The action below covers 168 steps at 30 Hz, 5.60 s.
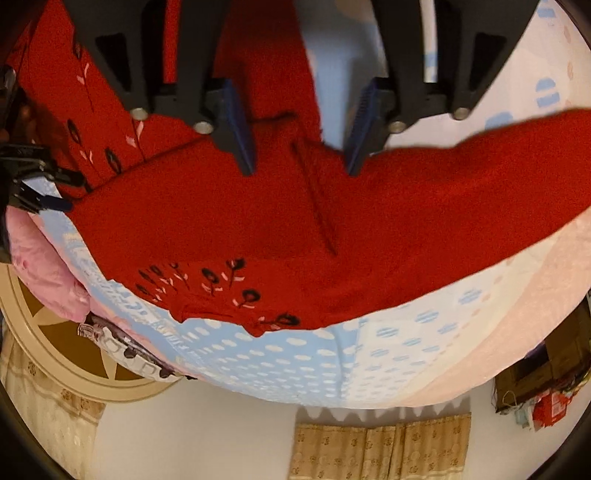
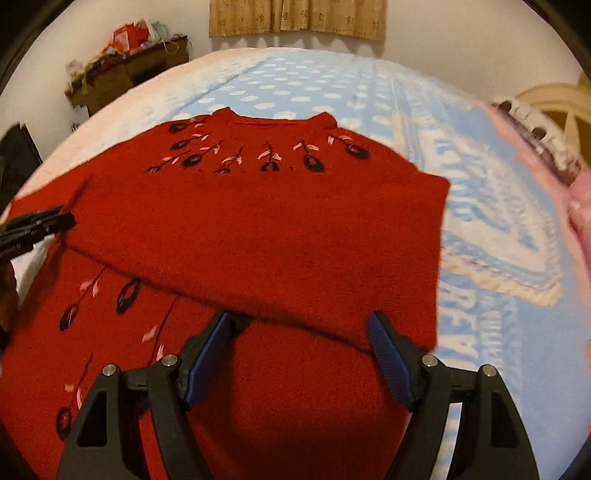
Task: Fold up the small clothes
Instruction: 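Move the left tool to the other sleeve cuff and grasp it, then lift the held sleeve with the left tool and fold it across the body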
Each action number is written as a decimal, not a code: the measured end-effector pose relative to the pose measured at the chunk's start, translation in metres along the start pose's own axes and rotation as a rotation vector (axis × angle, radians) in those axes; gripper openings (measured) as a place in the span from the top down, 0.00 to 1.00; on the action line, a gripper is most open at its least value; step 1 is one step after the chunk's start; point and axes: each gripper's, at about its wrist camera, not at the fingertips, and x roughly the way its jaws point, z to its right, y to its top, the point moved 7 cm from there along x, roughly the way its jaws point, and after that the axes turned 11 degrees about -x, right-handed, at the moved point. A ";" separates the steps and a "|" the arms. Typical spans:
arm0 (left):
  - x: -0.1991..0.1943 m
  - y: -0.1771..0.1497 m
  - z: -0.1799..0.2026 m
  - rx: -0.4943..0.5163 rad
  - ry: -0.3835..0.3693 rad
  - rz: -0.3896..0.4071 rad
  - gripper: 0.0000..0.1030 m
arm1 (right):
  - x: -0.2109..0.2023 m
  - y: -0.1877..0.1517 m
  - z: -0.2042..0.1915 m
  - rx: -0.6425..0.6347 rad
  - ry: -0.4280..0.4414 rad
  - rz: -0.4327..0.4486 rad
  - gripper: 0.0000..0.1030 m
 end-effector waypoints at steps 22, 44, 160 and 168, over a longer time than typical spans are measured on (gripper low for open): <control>-0.068 -0.011 -0.049 -0.054 0.052 0.101 0.11 | -0.134 -0.095 -0.092 -0.054 -0.003 0.092 0.25; -0.158 0.021 -0.335 -0.393 0.530 0.292 0.11 | -0.015 0.114 -0.187 -0.133 0.155 0.141 0.25; -0.111 0.161 0.186 -0.033 -0.348 0.183 0.91 | -0.086 -0.043 -0.088 0.073 0.159 0.219 0.25; -0.074 0.139 0.210 0.054 -0.281 0.156 0.91 | -0.079 -0.045 -0.089 0.088 0.174 0.193 0.25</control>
